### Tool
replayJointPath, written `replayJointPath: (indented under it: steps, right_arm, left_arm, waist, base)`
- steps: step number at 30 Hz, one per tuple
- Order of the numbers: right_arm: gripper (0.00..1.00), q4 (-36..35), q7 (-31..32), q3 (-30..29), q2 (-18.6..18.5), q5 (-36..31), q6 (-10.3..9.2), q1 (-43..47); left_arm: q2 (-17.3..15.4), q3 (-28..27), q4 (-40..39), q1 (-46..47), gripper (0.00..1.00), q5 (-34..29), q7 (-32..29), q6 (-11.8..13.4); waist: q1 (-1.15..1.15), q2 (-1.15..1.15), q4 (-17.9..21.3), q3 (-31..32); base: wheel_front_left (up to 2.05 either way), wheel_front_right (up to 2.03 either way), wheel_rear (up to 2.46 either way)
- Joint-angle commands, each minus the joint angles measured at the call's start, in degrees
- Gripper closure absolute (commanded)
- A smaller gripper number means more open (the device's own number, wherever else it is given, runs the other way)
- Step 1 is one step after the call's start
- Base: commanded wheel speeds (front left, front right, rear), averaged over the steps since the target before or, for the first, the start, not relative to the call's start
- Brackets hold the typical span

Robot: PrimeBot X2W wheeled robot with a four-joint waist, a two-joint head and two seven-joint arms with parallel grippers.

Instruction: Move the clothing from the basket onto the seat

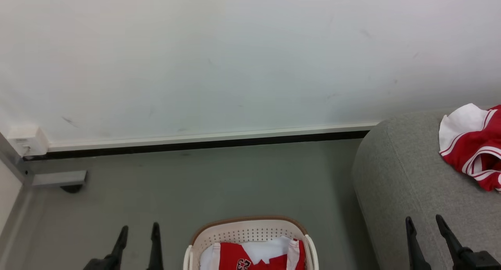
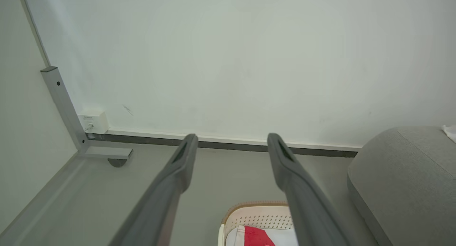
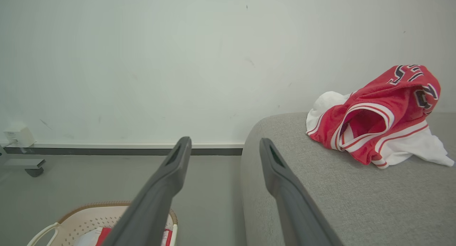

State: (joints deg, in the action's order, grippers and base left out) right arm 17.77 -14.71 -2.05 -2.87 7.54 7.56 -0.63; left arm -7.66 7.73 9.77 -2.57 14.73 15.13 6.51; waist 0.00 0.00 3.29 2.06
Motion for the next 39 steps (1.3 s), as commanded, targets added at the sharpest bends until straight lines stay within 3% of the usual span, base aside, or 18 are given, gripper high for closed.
replayJointPath:
  steps: [1, 5, 11, 25, 29, 39]
  right_arm:
    - [0.00, -0.63, -0.22, 0.14, -0.04, -0.23, -0.14, -1.33]
    - [0.00, -2.00, 0.06, 0.03, -0.04, -0.31, -0.14, -3.88]
    - [0.00, -4.36, 0.00, 0.83, -0.02, 0.03, -0.14, -9.71]
    - [0.00, -5.31, -0.49, 6.74, -0.01, 3.62, -0.14, -20.57]
    - [0.00, -7.42, -0.50, 7.79, 0.02, 5.26, -0.14, -22.42]
    - [0.00, -12.14, -0.52, 9.89, -0.03, 8.00, -0.14, -24.89]
  left_arm:
    - [0.19, 0.33, 0.56, 1.07, 0.00, -0.81, 0.03, -0.40]
    - [-0.03, 3.04, 2.44, 6.06, 0.00, -2.67, -1.02, -1.90]
    - [-1.12, 7.77, 6.48, 18.28, 0.00, -6.37, -7.83, -4.63]
    - [-0.52, 19.89, 28.36, 37.26, 0.00, -15.44, -19.74, -10.83]
    - [0.00, 22.81, 34.24, 41.51, 0.00, -17.88, -21.64, -11.31]
    - [0.60, 27.00, 47.52, 49.15, 0.00, -22.13, -23.55, -9.83]
  waist:
    - [0.00, 0.00, 1.00, -1.15]
    - [0.00, 0.00, 2.26, -4.84]
    - [0.00, 0.00, 4.17, -14.50]
    - [0.00, 0.00, 10.14, -32.61]
    - [0.00, 0.00, 10.80, -37.59]
    - [0.00, 0.00, 12.06, -47.09]
  base:
    - [0.00, 0.00, 0.00]
    - [0.00, 0.00, 0.00]
    - [0.00, 0.00, 0.00]
    - [0.00, 0.00, 0.00]
    - [0.00, 0.00, 0.00]
    - [0.00, 0.00, 0.00]
